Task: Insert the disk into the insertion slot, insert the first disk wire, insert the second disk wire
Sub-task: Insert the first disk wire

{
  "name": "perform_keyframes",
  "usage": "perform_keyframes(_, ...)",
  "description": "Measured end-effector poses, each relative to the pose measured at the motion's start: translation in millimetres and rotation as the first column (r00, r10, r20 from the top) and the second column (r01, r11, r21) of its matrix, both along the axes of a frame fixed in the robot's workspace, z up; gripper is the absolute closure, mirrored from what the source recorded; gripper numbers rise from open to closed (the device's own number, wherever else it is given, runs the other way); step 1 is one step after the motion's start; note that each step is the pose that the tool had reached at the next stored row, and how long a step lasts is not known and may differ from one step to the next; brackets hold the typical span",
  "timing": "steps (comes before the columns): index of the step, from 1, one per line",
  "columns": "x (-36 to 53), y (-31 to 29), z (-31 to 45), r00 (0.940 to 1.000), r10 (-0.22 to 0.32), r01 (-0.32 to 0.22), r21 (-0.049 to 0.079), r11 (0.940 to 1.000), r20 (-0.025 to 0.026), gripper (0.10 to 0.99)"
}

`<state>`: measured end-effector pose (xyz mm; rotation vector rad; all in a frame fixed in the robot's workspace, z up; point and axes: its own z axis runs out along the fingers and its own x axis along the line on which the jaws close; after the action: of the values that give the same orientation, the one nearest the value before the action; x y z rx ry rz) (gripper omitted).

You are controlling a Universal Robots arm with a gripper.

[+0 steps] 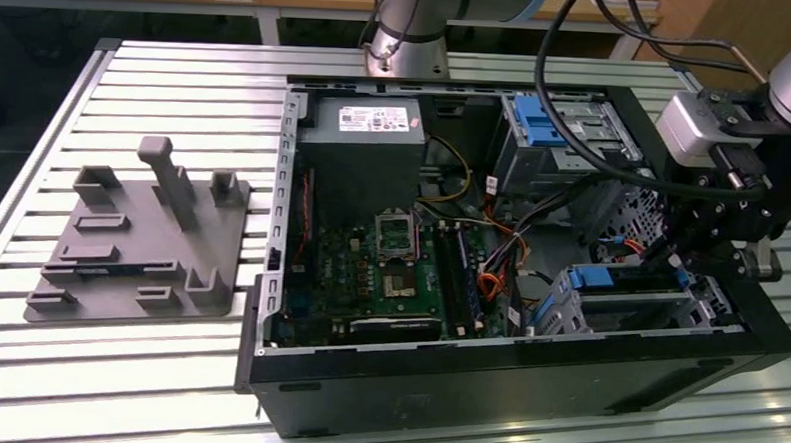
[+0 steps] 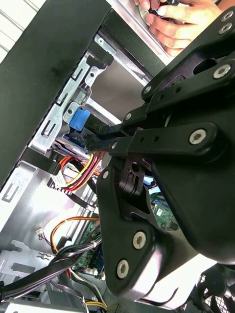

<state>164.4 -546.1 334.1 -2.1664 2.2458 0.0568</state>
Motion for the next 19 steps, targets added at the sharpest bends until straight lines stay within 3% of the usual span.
perform_keyframes(19,0.0,-0.9,0.9,1.0000,0.000,0.000,0.000,1.0000,-0.0007,0.922)
